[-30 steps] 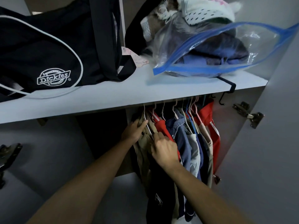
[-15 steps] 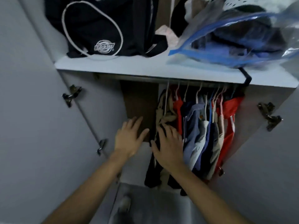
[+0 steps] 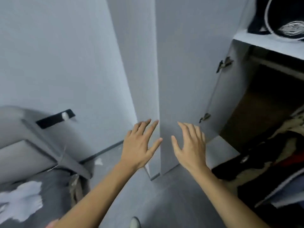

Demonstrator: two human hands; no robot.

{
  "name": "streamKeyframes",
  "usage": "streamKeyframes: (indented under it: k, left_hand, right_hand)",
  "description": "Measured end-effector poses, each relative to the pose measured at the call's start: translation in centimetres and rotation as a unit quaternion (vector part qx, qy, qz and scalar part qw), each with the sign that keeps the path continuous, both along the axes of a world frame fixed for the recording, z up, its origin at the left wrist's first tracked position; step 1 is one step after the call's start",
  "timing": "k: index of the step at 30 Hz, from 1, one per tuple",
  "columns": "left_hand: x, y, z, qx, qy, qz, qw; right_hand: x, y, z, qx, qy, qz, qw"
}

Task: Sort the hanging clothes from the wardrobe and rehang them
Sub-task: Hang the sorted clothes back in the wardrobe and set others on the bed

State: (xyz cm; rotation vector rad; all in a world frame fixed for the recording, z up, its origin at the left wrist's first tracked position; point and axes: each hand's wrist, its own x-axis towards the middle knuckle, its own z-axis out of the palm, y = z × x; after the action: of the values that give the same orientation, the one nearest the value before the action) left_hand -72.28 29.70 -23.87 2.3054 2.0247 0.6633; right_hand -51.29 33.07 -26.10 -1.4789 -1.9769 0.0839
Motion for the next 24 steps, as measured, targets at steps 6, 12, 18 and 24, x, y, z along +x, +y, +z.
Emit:
streamKeyframes:
  k: [6, 12, 18, 24]
  left_hand:
    - [-13.1, -8.1, -1.4, -0.002, -0.021, 0.157, 0.987]
    - [-27.8, -17.3, -3.6, -0.002, -0.056, 0.303, 0.952]
    - [-40.8, -26.5, -5.4, -0.004, -0.105, 0.442, 0.891]
    - [-48.4, -36.0, -6.8, -0.01, -0.113, 0.558, 0.822]
  right_hand:
    - [-14.6, -3.2, 0.2, -0.013, 0.021, 0.161, 0.987]
    - [-29.7, -7.1, -0.3, -0.044, -0.019, 0.27, 0.962]
    - [-44.8, -11.9, -0.9, -0.045, -0.043, 0.363, 0.93]
    - [-58.5, -17.2, -1.9, -0.055, -0.062, 0.494, 0.865]
